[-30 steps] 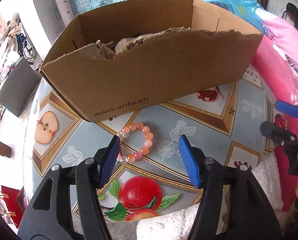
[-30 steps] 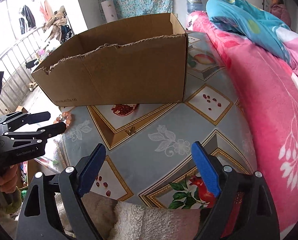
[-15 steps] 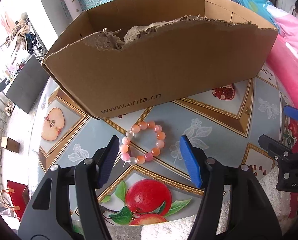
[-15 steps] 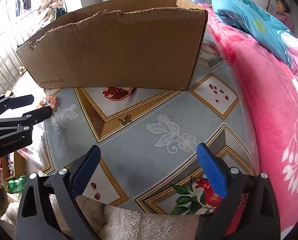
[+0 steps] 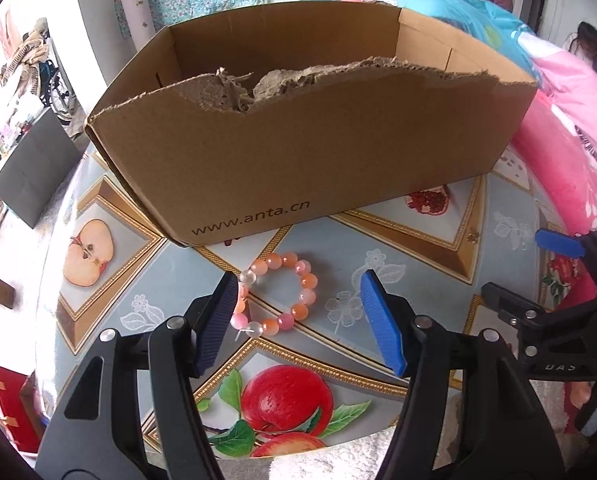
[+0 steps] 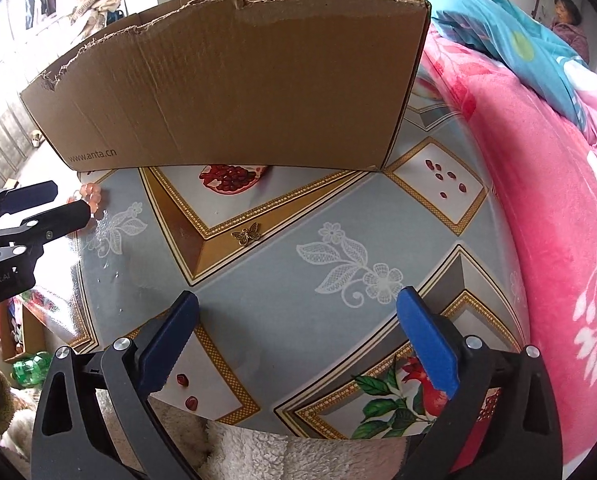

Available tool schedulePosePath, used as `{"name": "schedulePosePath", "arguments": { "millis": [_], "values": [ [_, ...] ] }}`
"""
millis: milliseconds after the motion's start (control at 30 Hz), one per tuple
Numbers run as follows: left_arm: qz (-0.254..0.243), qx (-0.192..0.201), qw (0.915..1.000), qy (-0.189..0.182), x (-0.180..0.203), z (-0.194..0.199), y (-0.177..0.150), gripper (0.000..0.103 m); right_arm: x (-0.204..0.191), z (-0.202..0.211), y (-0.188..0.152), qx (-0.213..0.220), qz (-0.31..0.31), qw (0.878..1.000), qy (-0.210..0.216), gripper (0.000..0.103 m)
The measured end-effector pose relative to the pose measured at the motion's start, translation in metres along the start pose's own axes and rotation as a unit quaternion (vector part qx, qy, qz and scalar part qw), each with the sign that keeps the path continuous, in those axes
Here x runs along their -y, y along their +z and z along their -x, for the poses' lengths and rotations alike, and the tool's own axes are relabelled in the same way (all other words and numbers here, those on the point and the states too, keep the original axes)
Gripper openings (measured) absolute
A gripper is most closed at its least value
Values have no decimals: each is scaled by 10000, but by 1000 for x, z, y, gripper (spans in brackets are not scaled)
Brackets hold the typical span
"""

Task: Organize jewelry
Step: 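Move both open grippers back to the pink-orange bead bracelet on the table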

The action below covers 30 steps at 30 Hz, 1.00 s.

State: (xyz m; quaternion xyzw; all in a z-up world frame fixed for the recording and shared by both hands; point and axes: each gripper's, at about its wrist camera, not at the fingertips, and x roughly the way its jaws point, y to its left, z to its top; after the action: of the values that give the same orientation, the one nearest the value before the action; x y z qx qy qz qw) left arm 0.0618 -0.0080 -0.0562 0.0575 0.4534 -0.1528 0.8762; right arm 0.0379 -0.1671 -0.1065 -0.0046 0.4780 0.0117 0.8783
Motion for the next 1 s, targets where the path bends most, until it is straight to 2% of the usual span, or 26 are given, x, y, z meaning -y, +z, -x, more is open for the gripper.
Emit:
{"name": "schedulePosePath", "arguments": {
  "millis": [100,233,300,433,567,700,867,933,1000],
  "values": [
    [46,252,9986,-458,-9,6,-7,60,0,0,0,36,-5,10000,-10,97],
    [40,335,9962,-800,-17,6,-11,60,-1,0,-3,111,-57,9999,-23,97],
    [48,409,9948,-927,-20,7,-11,55,-1,1,-4,154,-80,9998,-34,97],
    [-38,302,9960,-837,-10,-4,-8,45,-3,2,-6,158,-93,9998,-36,97],
    [-28,94,9982,-594,-5,-18,-9,34,-1,2,-7,156,-55,9999,-1,97],
    [19,142,9974,-708,-4,-17,-10,31,-1,5,-12,275,55,9996,95,97],
    [-93,102,9934,-1136,7,-12,-18,30,1,10,-20,364,269,9986,291,97],
    [-139,131,9934,-1134,11,-10,-22,30,1,12,-19,271,320,9984,367,97],
    [-162,155,9938,-1092,13,-9,-25,30,-2,18,-18,379,454,9972,453,96]
  ]
}}
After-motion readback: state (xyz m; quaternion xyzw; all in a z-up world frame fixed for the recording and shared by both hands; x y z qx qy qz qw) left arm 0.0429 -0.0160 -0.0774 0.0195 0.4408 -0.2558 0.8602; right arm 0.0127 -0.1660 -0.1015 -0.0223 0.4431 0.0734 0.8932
